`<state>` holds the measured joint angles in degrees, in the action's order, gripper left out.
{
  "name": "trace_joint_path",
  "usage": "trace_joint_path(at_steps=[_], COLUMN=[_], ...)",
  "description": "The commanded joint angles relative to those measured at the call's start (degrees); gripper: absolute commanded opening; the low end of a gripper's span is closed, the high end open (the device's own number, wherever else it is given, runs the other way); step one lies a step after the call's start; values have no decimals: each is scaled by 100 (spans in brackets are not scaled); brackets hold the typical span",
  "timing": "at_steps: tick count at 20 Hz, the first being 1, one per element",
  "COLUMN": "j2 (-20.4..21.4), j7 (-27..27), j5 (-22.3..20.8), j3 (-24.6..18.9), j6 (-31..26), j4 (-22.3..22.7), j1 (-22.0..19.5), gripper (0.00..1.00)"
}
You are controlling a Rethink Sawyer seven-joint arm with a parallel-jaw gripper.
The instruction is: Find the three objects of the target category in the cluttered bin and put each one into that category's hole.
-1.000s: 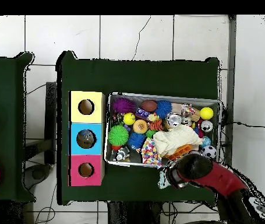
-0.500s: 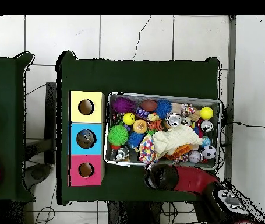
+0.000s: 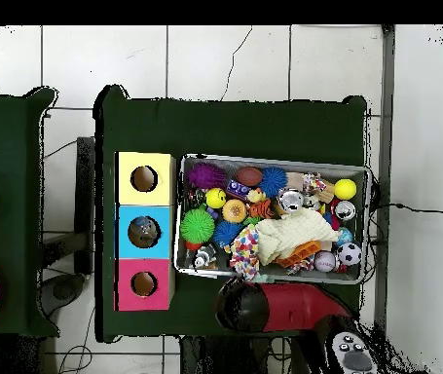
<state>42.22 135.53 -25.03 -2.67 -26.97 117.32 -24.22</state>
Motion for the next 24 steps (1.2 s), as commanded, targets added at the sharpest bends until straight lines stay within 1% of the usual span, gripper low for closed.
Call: trace_joint_path(at_steps=[1, 2, 3, 5, 6, 7, 9, 10, 11, 12, 14, 16, 17, 18, 20, 24], j2=[1582, 1656, 1753, 1860, 1842, 1901, 1932, 1963, 1967, 1837, 1666, 1507, 1440, 1275, 1112, 936], j7=[-456, -505, -555, -659, -649, -712, -711, -750, -766, -720, -687, -626, -528, -454, -340, -122], j5=[51, -32, -81, -220, -309, -291, -383, -360, -344, -303, -236, -251, -317, -364, -472, -404], j3=[410, 473, 472, 398, 337, 219, 77, -20, -128, -271, -500, -629, -639, -655, -637, -507], j6=[-2186, -2408, -2514, -2431, -2263, -2046, -1689, -1540, -1251, -847, -257, 113, 333, 489, 774, 1028], j4=[-184, -269, -291, -333, -314, -238, -201, -208, -167, -127, -124, -220, -262, -389, -514, -610], j1=[633, 690, 699, 640, 633, 532, 468, 406, 337, 248, 118, 48, 79, 88, 152, 331], gripper=[0, 0, 0, 0, 0, 0, 0, 0, 0, 0, 0, 0, 0, 0, 0, 0])
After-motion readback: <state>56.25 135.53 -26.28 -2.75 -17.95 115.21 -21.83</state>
